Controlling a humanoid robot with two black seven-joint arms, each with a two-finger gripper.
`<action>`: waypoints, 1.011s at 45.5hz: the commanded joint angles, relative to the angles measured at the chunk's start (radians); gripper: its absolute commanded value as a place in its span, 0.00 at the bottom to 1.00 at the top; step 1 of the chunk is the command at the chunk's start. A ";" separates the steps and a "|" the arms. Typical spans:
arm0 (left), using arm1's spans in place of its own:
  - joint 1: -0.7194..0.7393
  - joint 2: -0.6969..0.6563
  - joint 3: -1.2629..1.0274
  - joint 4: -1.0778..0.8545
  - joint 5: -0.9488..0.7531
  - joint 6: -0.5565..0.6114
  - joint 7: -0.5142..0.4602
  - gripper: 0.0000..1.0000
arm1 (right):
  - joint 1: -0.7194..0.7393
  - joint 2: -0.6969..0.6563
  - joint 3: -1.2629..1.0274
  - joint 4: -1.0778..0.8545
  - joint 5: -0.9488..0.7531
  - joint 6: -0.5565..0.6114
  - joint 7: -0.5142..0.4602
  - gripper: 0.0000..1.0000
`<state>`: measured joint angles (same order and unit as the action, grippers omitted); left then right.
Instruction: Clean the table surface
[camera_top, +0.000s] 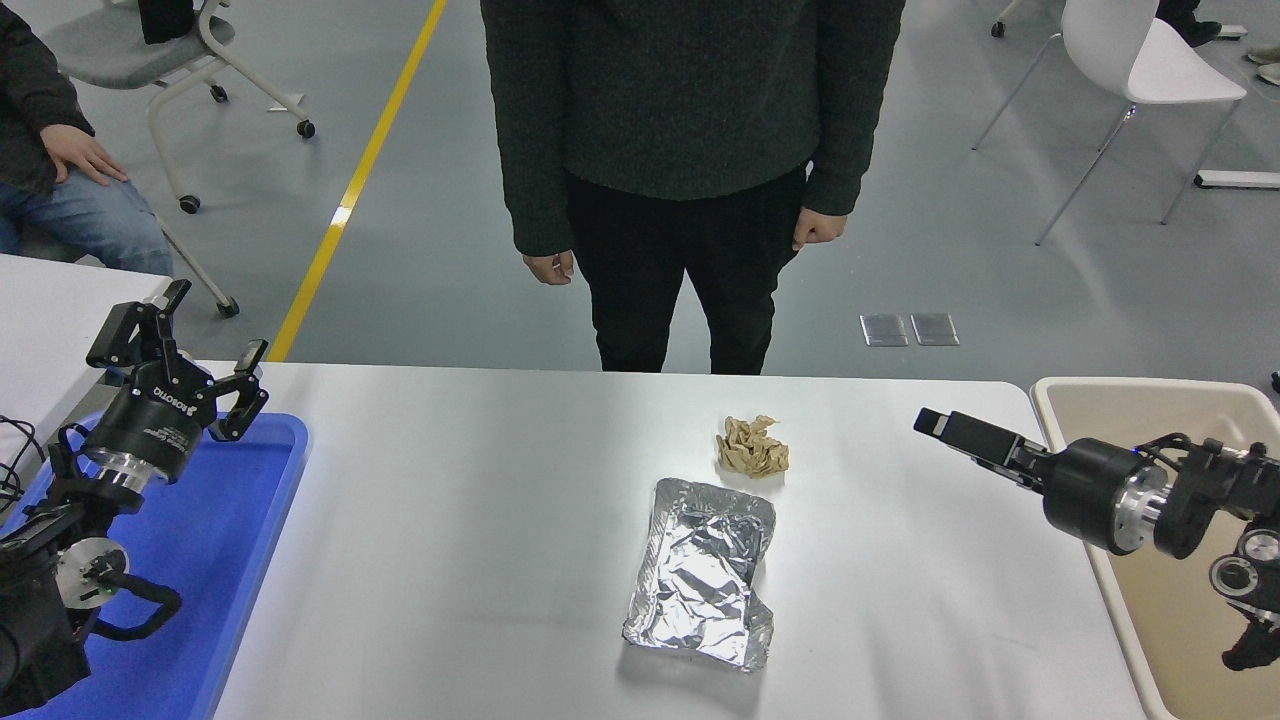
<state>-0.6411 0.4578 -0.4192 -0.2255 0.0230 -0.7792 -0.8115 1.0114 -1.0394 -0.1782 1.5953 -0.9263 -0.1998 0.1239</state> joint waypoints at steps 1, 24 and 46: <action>0.000 -0.001 -0.001 0.000 0.000 0.000 0.000 1.00 | 0.085 -0.053 -0.053 0.089 -0.037 0.089 -0.157 0.99; 0.000 -0.001 -0.001 0.000 0.000 0.000 0.000 1.00 | 0.176 0.087 -0.057 0.143 0.057 0.215 -0.254 0.99; 0.000 -0.001 -0.001 0.000 0.000 0.000 0.000 1.00 | 0.023 0.308 -0.044 0.003 0.057 0.165 -0.254 0.99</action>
<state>-0.6412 0.4575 -0.4203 -0.2254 0.0230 -0.7793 -0.8114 1.0932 -0.8313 -0.2315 1.6609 -0.8721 -0.0242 -0.1275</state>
